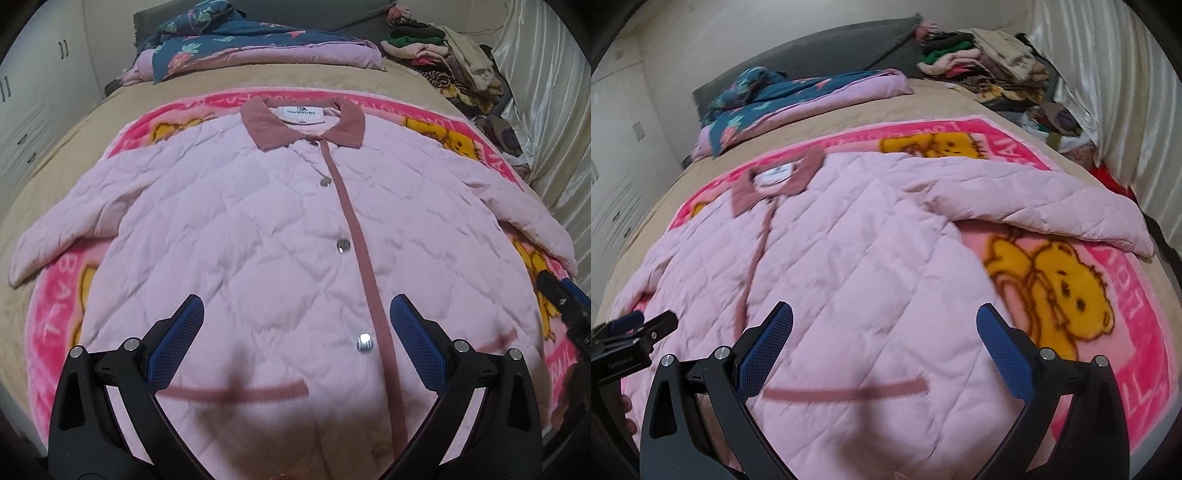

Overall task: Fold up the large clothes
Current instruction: 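Grasp the jacket sleeve cuff with the right gripper and lift it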

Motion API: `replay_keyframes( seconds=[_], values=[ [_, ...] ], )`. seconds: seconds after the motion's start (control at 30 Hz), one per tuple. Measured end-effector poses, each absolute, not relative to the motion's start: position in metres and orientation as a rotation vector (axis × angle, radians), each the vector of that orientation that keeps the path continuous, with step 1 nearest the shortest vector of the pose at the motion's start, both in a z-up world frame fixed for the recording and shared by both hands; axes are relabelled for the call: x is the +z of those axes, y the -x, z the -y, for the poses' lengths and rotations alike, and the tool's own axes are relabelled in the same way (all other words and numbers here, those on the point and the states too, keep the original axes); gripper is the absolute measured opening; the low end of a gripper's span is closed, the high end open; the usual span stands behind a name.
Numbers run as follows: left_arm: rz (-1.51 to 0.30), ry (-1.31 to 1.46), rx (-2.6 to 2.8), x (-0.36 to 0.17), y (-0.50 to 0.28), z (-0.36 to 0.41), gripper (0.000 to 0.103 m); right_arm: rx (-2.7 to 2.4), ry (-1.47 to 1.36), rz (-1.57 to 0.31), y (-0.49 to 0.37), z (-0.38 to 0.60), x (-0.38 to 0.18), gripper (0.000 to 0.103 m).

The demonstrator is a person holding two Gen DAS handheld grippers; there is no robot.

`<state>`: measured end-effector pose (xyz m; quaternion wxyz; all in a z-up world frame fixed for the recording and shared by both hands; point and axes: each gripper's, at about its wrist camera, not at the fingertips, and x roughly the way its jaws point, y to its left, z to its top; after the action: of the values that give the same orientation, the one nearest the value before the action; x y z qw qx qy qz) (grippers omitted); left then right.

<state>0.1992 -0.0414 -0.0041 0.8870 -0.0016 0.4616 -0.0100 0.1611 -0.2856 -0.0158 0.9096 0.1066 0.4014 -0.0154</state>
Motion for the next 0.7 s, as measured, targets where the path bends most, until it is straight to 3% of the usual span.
replay_keyframes(
  seconds=[0.7],
  values=[
    [-1.021, 0.06, -0.018, -0.027, -0.285, 0.051, 0.095, -0.442, -0.602, -0.891, -0.229, 0.487, -0.087, 0.099]
  ],
)
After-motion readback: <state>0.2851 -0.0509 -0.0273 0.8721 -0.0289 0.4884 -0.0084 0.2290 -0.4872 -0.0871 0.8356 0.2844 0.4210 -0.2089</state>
